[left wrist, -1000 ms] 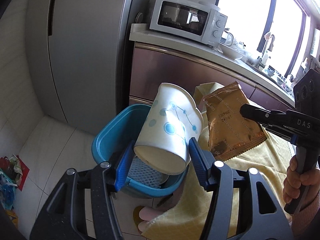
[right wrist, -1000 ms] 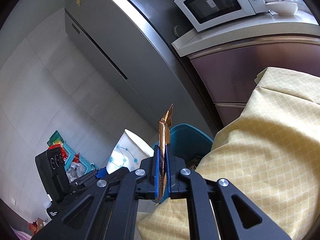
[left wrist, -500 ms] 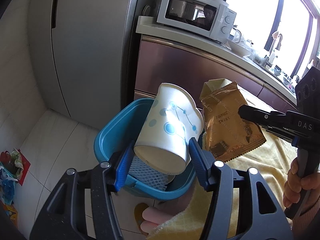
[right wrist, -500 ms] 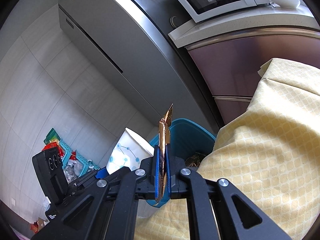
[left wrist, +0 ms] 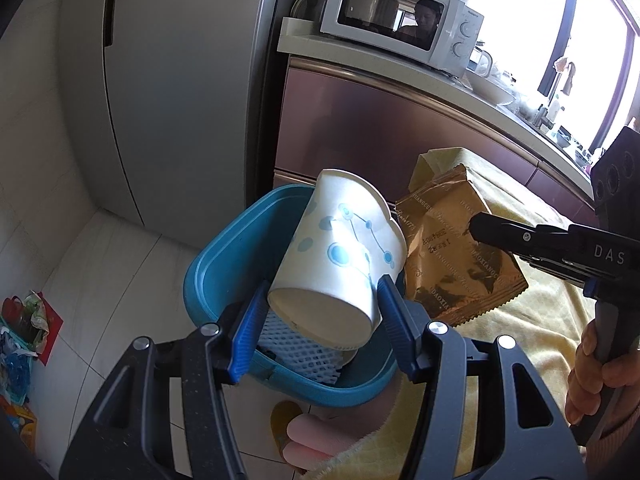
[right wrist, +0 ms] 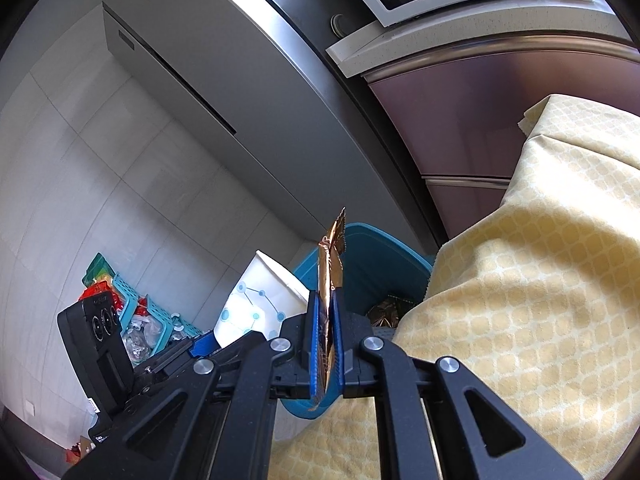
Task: Collect trash
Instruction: 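Lift and carry the paper cup and brown wrapper in both tools over the blue bin, then open both tools to drop the cup and wrapper into the bin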
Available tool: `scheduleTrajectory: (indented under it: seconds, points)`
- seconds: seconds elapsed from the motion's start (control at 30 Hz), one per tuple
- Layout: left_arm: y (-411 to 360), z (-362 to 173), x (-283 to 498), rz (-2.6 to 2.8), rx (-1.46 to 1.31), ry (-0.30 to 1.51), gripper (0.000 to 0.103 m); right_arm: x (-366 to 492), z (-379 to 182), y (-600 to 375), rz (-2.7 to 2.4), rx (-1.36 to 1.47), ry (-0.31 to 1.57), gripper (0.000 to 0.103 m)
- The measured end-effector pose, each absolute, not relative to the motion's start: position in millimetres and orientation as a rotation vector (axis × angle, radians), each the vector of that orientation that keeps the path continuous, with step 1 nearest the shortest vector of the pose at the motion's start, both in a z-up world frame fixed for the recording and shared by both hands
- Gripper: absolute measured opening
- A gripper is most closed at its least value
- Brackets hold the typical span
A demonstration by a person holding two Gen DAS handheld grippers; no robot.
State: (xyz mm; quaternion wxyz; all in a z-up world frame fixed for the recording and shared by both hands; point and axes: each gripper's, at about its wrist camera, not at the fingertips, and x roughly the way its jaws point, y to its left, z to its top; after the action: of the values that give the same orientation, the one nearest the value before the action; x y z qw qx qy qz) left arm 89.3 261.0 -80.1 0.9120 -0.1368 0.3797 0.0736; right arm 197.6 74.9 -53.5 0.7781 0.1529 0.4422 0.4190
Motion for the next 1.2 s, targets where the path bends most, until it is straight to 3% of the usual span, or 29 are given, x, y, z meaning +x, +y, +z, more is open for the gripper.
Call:
scheduleTrajectory:
  seconds: [0.73,1.2]
  points:
    - [265.2,-109.2,112.7,0.183,-0.278,0.853,0.055,203.0,-73.6,99.0,0.883,0.309,1.026,0.008]
    - [259.2,-108.4,109.4,0.164,-0.280,0.831,0.055,202.7,-76.2,95.0,0.869,0.310,1.028,0.019]
